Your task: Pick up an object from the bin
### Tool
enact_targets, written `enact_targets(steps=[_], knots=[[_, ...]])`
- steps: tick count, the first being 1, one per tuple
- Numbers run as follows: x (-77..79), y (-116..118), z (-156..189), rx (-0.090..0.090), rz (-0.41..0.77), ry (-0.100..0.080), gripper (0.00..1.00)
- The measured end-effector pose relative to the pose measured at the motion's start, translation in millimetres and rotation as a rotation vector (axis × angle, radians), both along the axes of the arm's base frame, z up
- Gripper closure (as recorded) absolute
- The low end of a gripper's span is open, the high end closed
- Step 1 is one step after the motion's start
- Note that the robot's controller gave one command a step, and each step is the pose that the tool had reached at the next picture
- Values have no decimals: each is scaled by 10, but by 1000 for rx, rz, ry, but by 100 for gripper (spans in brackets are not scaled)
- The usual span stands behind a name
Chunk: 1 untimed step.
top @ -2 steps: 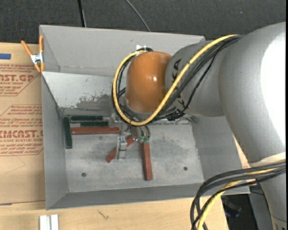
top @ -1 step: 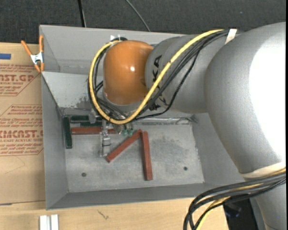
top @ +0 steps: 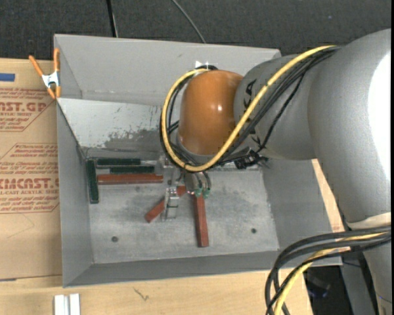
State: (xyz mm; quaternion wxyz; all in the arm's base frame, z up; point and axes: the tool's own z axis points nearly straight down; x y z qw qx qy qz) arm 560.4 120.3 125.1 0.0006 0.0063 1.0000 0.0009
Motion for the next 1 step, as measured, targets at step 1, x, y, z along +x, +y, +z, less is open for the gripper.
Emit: enact_targets(steps=[1], knots=[[190,271,-332,-2,-57,-2,0]])
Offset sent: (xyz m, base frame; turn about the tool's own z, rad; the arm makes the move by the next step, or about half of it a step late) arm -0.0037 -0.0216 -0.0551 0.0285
